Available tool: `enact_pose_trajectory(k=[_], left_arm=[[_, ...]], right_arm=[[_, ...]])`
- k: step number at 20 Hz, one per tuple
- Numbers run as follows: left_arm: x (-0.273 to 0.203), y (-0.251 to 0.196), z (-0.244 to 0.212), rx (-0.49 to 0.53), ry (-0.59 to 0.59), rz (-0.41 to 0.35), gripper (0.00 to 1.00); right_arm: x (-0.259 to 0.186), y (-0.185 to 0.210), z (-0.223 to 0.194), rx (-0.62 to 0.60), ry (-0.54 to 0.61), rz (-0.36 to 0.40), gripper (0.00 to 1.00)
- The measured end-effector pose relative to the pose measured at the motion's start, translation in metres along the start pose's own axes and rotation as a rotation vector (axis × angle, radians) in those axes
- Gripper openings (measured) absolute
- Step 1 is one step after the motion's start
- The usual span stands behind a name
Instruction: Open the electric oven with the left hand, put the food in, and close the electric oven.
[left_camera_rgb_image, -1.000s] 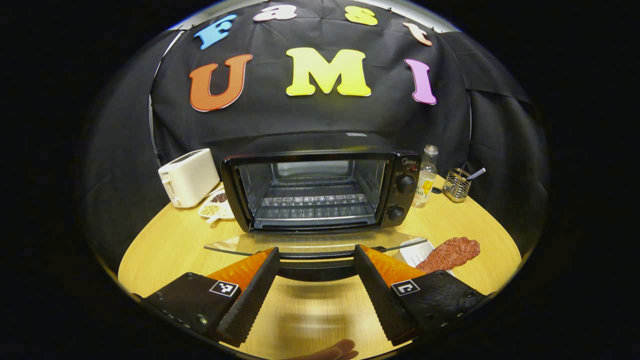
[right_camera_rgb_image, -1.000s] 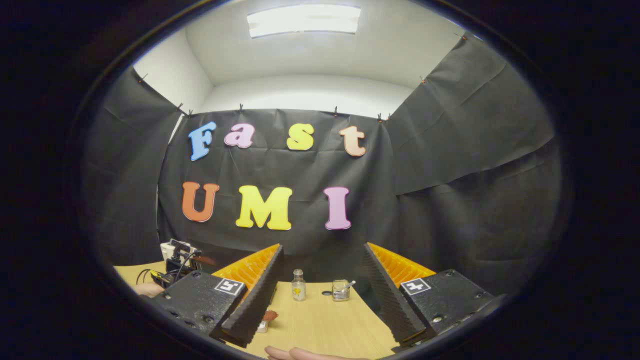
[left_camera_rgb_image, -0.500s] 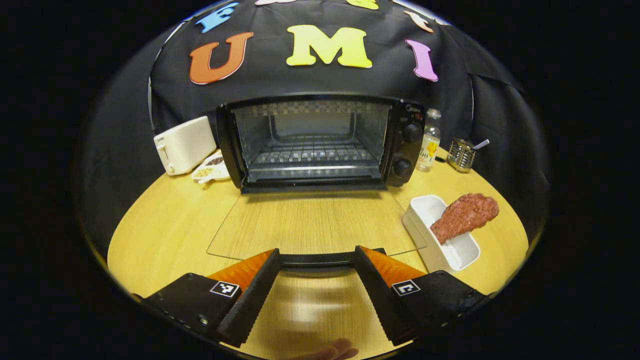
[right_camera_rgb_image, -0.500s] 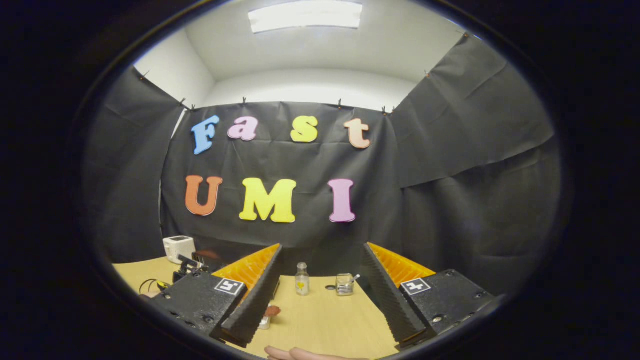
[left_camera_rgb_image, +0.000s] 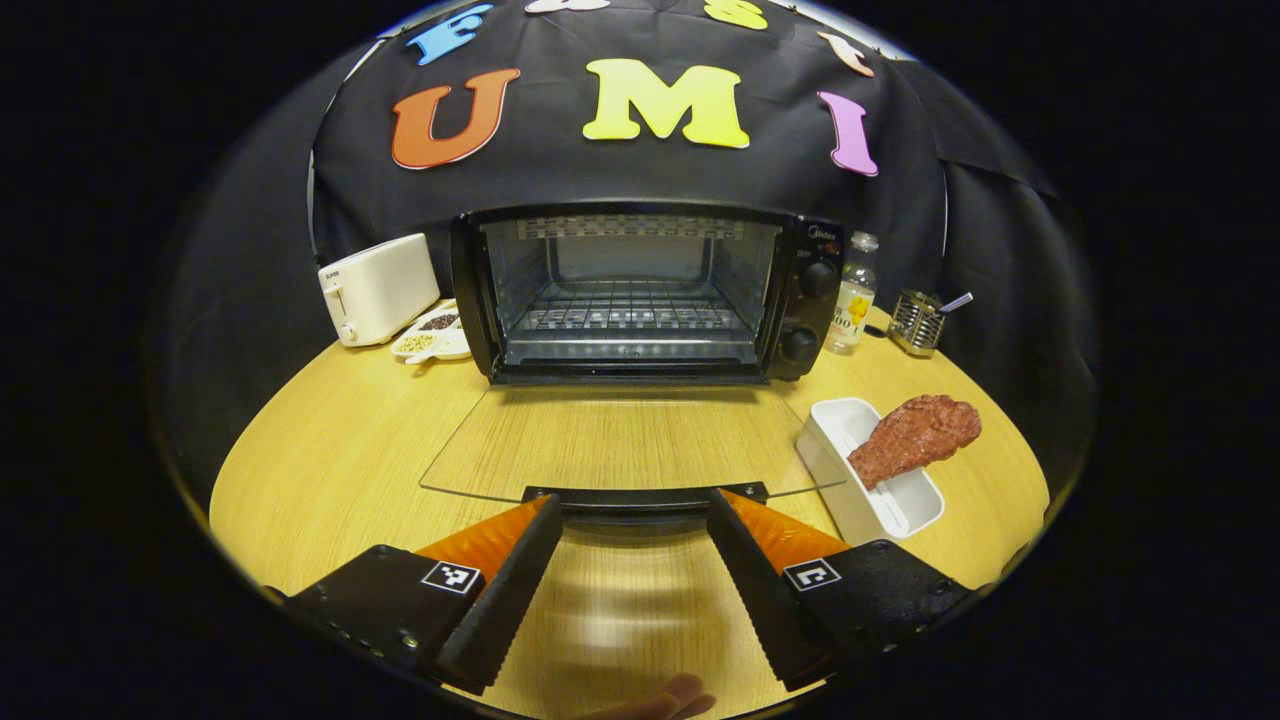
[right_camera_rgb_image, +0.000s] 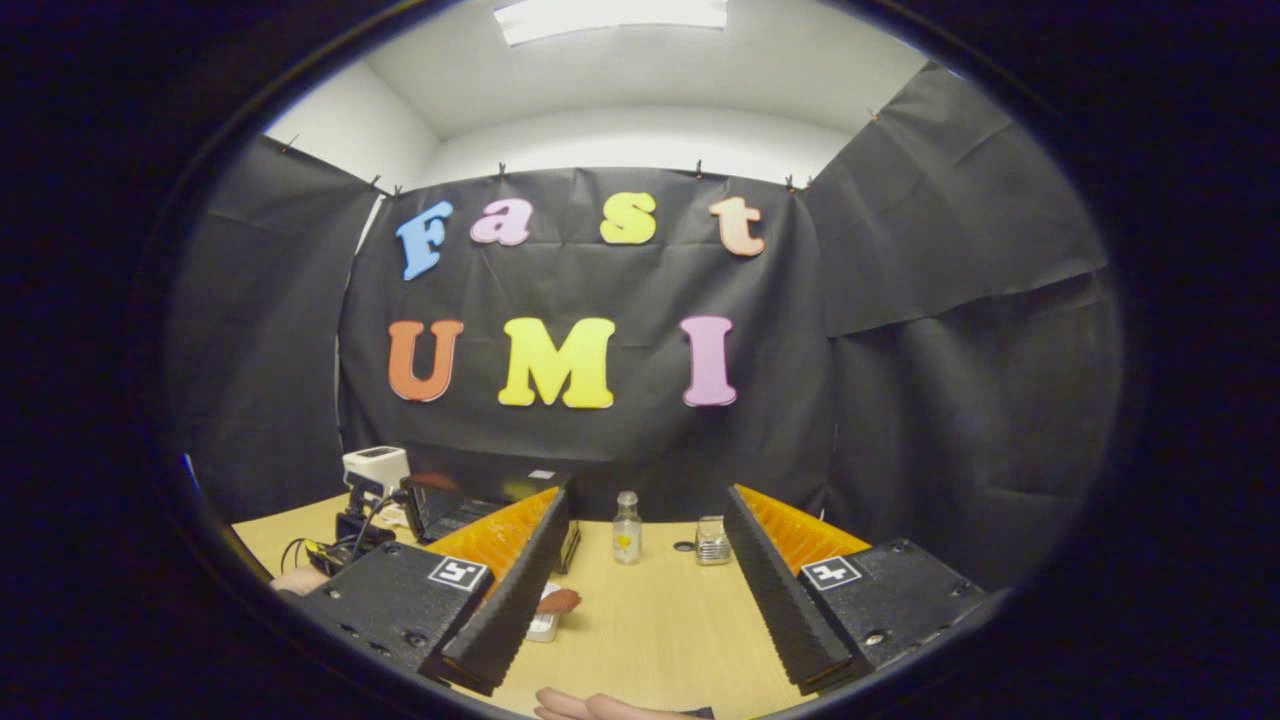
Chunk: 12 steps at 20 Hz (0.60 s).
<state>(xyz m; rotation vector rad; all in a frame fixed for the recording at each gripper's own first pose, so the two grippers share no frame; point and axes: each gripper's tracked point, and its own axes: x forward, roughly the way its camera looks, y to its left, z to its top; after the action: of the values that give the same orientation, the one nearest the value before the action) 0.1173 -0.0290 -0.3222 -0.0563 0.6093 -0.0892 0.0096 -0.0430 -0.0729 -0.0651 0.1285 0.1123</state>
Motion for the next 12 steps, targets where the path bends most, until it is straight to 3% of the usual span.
enact_pose_trajectory(k=[5,10,12], left_arm=[[-0.079,-0.008,0.065,0.024,-0.215,-0.014,0.94],[-0.163,-0.005,0.125,0.045,-0.437,0.020,0.94],[-0.196,-0.006,0.145,0.060,-0.519,0.029,0.94]], right_arm=[[0.034,0.008,-0.049,0.035,0.144,0.057,0.99],[0.094,0.033,-0.125,0.092,0.392,0.190,0.99],[0.119,0.029,-0.158,0.066,0.474,0.203,0.99]])
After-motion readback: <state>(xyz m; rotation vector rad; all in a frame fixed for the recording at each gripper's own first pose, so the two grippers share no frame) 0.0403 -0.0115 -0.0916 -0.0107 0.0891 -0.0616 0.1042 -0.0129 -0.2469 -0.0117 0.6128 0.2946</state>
